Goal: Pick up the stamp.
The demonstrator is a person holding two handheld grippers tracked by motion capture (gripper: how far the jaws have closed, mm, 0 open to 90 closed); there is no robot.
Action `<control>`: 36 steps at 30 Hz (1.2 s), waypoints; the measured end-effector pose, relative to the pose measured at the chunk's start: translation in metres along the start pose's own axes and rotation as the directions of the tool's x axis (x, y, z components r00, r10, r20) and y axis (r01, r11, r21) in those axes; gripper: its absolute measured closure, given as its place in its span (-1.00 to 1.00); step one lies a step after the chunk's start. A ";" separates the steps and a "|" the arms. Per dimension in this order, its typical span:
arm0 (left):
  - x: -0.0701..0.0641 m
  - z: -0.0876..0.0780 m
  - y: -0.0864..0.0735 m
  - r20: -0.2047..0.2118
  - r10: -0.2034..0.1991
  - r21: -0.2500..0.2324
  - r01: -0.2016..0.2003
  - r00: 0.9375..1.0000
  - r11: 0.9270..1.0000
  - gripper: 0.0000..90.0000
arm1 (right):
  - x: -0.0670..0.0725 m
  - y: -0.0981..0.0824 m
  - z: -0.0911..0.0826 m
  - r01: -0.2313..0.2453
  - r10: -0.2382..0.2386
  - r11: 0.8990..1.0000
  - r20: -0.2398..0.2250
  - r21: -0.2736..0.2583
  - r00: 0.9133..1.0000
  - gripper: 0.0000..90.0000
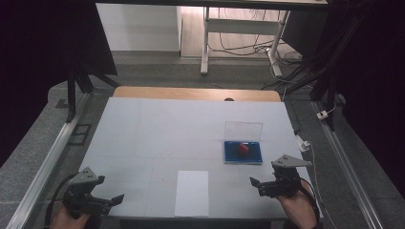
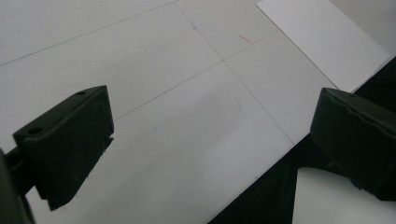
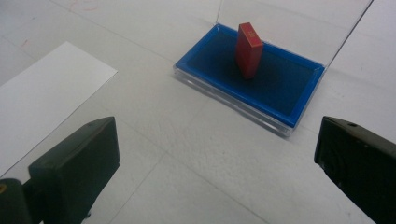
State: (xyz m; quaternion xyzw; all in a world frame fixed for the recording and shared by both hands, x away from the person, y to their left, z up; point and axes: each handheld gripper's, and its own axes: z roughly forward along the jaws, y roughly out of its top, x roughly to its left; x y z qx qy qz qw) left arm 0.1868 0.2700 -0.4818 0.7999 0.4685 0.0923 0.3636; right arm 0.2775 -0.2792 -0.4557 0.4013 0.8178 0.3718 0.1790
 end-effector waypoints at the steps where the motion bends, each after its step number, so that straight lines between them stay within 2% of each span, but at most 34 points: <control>1: 0.000 0.000 0.000 0.001 -0.001 0.000 0.001 1.000 1.000 -1.00 | 0.000 0.001 0.001 -0.002 0.002 1.000 -0.004 0.001 1.000 -1.00; 6: 0.000 0.000 0.000 0.002 0.001 0.002 -0.001 1.000 1.000 -1.00 | -0.002 0.010 0.010 -0.001 0.001 1.000 -0.014 -0.001 1.000 -1.00; 12: 0.000 0.000 0.000 0.006 -0.001 0.000 0.001 1.000 1.000 -1.00 | -0.004 0.019 0.022 0.038 -0.037 0.999 -0.017 0.018 0.999 -1.00; 22: 0.000 0.000 0.000 0.005 -0.002 0.000 0.002 1.000 1.000 -1.00 | -0.013 0.033 0.042 0.017 -0.016 0.999 -0.035 0.034 0.999 -1.00; 27: 0.000 0.000 0.000 0.004 -0.003 -0.001 0.003 1.000 1.000 -1.00 | -0.017 0.039 0.053 0.030 -0.028 0.998 -0.042 0.050 0.999 -1.00; 36: 0.001 0.000 0.000 0.005 -0.003 -0.002 0.003 1.000 1.000 -1.00 | -0.024 0.048 0.074 0.051 -0.050 0.995 -0.013 0.083 0.999 -1.00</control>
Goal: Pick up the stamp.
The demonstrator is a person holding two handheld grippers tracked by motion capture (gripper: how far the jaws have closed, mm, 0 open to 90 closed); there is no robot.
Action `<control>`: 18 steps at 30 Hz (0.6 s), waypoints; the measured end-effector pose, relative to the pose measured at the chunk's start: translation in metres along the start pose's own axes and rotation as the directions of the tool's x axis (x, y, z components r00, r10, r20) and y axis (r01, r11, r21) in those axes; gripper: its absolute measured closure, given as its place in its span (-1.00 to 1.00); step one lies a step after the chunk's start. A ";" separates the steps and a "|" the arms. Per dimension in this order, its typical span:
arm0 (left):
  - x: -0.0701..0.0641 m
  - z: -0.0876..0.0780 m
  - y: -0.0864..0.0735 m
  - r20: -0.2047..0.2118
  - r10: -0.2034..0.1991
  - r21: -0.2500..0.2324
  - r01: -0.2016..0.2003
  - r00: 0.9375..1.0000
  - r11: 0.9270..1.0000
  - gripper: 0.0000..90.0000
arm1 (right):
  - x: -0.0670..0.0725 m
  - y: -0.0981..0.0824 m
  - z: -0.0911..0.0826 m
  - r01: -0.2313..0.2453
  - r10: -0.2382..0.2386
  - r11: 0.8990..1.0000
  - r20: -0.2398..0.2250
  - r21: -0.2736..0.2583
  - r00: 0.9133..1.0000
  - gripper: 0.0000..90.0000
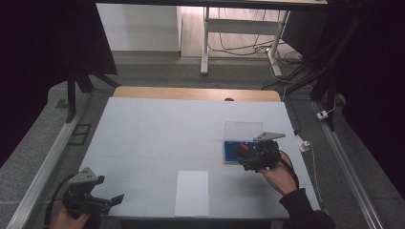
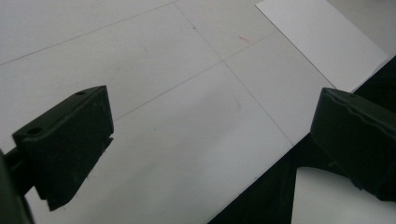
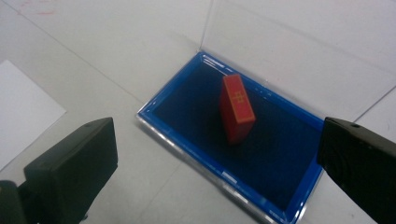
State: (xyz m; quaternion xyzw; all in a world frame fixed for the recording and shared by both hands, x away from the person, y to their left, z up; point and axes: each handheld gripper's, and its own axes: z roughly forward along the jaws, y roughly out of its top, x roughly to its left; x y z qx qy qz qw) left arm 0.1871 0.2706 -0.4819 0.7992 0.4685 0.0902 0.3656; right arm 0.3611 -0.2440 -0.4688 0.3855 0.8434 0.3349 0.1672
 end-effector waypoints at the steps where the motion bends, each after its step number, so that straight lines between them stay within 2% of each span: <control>1: 0.000 0.000 0.000 0.001 0.000 0.000 0.000 1.000 1.000 -1.00 | -0.002 0.001 0.002 -0.004 0.004 1.000 -0.004 0.000 1.000 -1.00; 7: 0.000 0.000 0.000 0.002 0.000 0.000 0.000 1.000 1.000 -1.00 | -0.008 0.007 0.015 0.016 -0.016 1.000 -0.009 0.024 1.000 -1.00; 13: 0.000 0.000 0.000 0.002 0.005 0.002 -0.005 1.000 1.000 -1.00 | -0.015 0.011 0.026 0.003 -0.003 0.999 -0.004 0.050 1.000 -1.00; 18: 0.000 0.000 0.000 0.005 0.003 0.000 -0.003 1.000 1.000 -1.00 | -0.019 0.014 0.030 0.030 -0.029 0.998 -0.015 0.062 0.999 -0.57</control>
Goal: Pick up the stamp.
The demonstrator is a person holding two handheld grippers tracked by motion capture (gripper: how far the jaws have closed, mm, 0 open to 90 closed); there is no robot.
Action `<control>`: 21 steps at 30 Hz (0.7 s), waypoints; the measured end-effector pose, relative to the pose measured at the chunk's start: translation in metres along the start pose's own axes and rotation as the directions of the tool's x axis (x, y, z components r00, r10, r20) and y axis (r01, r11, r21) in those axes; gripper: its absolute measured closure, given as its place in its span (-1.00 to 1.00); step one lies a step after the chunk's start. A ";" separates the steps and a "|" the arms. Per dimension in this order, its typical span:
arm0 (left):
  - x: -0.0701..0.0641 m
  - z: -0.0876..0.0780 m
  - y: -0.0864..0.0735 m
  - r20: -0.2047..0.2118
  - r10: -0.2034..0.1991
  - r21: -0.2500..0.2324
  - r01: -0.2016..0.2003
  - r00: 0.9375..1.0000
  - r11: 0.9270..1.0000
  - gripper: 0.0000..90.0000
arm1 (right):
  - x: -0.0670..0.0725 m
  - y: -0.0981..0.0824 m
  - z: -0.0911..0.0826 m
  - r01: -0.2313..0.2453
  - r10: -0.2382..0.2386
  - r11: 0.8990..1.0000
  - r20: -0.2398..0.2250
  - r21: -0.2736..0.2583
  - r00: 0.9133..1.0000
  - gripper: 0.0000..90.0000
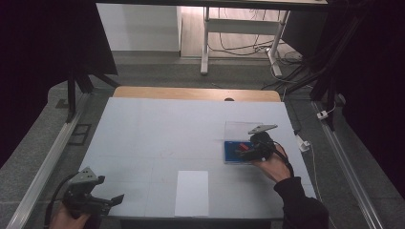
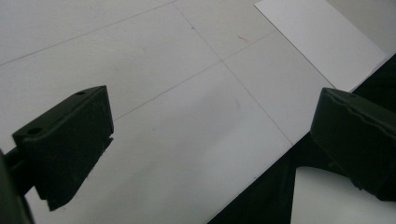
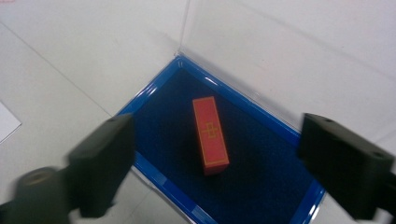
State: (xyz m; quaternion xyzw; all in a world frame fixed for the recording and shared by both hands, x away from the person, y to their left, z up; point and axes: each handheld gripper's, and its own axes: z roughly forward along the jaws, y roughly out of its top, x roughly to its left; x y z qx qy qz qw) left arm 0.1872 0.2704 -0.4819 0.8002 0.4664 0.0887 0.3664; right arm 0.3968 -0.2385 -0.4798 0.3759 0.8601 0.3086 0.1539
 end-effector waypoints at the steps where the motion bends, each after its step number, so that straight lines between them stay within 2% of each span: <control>1: 0.000 0.000 0.000 -0.001 0.001 0.000 -0.001 1.000 1.000 -1.00 | 0.000 0.001 0.000 0.004 -0.004 1.000 -0.005 -0.002 1.000 -0.47; 5: 0.000 0.000 0.000 0.001 0.001 0.000 -0.001 1.000 1.000 -1.00 | -0.001 0.004 -0.001 0.034 -0.034 0.999 -0.014 0.008 0.999 -0.07; 7: 0.000 0.000 0.000 0.001 0.002 -0.001 -0.002 1.000 1.000 -1.00 | -0.002 0.005 -0.001 0.030 -0.030 1.000 -0.037 0.006 0.999 0.16; 11: 0.000 0.000 0.000 0.002 0.002 -0.001 -0.002 1.000 1.000 -1.00 | -0.003 0.006 -0.002 0.046 -0.045 0.999 -0.036 0.012 0.998 0.43; 18: 0.000 0.000 0.000 0.003 0.004 0.000 -0.004 1.000 1.000 -1.00 | -0.002 0.005 0.001 0.060 -0.059 0.998 -0.044 0.028 0.997 0.76; 21: 0.000 0.000 0.000 0.002 0.005 0.001 -0.005 1.000 1.000 -1.00 | -0.001 0.006 0.001 0.073 -0.072 0.997 -0.037 0.028 0.997 0.77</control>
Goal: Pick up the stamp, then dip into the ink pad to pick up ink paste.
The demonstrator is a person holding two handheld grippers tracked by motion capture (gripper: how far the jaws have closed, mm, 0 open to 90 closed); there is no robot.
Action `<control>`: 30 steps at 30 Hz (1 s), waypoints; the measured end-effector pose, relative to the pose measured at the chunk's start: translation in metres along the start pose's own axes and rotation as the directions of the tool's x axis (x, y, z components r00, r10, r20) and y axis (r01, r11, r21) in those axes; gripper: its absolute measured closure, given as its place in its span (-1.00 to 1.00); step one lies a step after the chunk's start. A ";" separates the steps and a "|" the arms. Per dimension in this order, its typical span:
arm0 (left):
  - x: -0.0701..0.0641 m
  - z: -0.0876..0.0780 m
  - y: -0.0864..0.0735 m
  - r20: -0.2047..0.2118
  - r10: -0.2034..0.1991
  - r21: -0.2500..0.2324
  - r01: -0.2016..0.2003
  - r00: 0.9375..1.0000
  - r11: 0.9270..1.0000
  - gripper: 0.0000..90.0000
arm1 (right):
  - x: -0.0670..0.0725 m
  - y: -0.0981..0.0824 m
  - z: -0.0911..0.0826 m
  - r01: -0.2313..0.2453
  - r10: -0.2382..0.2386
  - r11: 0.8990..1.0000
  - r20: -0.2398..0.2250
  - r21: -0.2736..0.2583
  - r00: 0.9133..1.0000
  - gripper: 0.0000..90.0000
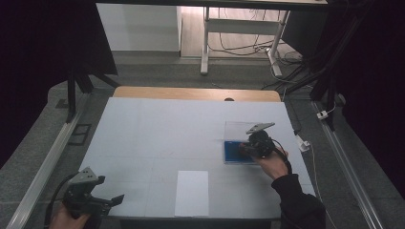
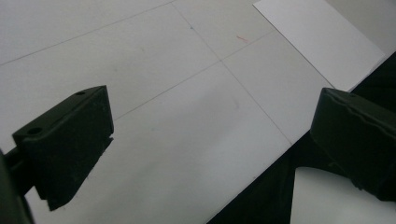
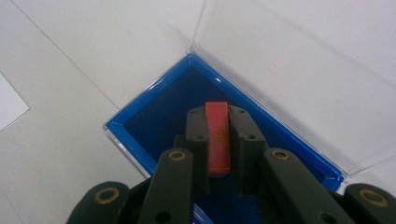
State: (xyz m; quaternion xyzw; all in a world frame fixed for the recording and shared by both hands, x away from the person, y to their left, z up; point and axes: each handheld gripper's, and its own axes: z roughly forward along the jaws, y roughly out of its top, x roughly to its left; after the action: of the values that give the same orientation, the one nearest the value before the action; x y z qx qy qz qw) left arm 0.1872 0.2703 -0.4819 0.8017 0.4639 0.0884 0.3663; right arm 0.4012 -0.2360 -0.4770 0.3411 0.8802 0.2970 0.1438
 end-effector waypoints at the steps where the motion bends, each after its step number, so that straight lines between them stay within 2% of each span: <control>1: 0.000 0.000 0.000 0.001 0.001 0.002 -0.001 1.000 1.000 -1.00 | 0.000 0.000 0.000 0.000 0.000 1.000 0.002 0.000 1.000 0.77; 9: 0.000 0.000 0.000 0.003 -0.002 0.003 0.002 1.000 1.000 -1.00 | 0.001 0.002 -0.013 -0.006 0.006 0.999 -0.007 -0.050 1.000 0.77; 14: 0.000 0.000 0.001 0.000 -0.001 0.008 0.001 1.000 1.000 -1.00 | 0.002 0.001 -0.020 0.016 -0.016 0.999 0.001 -0.050 1.000 0.77; 23: 0.001 0.000 0.000 0.003 -0.004 0.004 0.004 1.000 1.000 -1.00 | -0.003 0.002 -0.029 -0.029 0.031 0.997 0.018 -0.078 0.999 0.77; 30: 0.001 0.000 0.000 0.004 -0.003 0.002 0.003 1.000 1.000 -1.00 | -0.006 0.000 -0.032 -0.046 0.048 0.995 0.030 -0.086 0.998 0.77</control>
State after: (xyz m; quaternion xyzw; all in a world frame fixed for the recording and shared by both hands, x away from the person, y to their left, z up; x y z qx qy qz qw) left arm 0.1878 0.2705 -0.4819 0.8015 0.4647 0.0859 0.3664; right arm 0.3911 -0.2539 -0.4519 0.3600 0.8561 0.3319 0.1653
